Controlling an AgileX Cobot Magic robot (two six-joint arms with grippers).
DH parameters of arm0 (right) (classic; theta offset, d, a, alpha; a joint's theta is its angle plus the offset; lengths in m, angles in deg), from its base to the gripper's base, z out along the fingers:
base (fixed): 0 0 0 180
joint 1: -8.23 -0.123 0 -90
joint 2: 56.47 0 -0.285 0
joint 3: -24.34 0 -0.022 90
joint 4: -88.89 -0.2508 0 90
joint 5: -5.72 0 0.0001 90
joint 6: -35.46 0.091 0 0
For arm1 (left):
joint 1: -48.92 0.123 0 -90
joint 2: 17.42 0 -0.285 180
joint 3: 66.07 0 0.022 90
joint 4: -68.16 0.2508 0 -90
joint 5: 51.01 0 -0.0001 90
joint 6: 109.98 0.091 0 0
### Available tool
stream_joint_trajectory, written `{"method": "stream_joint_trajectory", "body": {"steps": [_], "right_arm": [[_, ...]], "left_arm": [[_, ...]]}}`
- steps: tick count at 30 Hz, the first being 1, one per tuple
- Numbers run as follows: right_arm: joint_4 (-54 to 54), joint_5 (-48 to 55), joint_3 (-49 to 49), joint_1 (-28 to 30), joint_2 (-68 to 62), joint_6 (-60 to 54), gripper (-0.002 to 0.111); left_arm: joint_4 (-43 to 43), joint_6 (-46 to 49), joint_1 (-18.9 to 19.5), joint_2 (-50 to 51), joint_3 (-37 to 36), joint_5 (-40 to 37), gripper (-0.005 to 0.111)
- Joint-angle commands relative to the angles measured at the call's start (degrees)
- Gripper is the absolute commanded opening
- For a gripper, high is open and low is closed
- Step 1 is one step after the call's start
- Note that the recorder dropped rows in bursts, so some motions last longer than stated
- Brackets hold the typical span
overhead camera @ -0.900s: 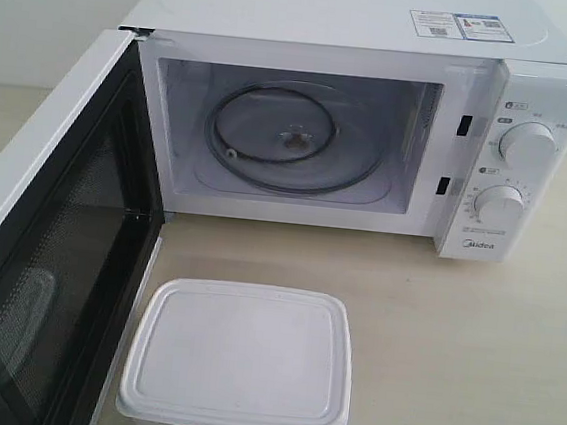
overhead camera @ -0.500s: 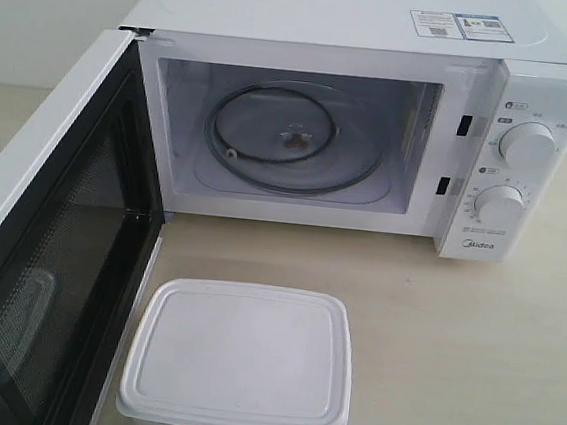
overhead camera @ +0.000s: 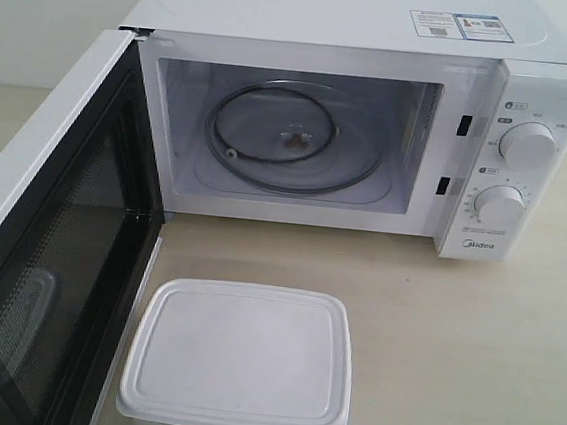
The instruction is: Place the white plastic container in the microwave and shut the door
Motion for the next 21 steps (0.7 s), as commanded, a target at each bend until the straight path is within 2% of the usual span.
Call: {"method": "stream_joint_trajectory", "body": {"steps": [1, 8, 14, 21], "right_arm": [[0.57, -10.59, -0.02, -0.04, 0.23, 0.07, 0.0], [0.57, -9.72, -0.02, -0.04, 0.23, -0.04, 0.0], [0.57, -1.56, 2.86, -0.04, -0.08, -0.02, 0.0], [-0.04, -2.36, 5.92, -0.04, -3.15, 6.09, 0.0]], "left_arm": [[-0.28, -0.41, 0.31, -0.18, -0.18, -0.09, 0.004], [-0.28, -0.41, 0.31, -0.18, -0.18, -0.09, 0.004], [-0.28, -0.41, 0.31, -0.18, -0.18, -0.09, 0.004], [-0.28, -0.41, 0.31, -0.18, -0.18, -0.09, 0.004]]}}
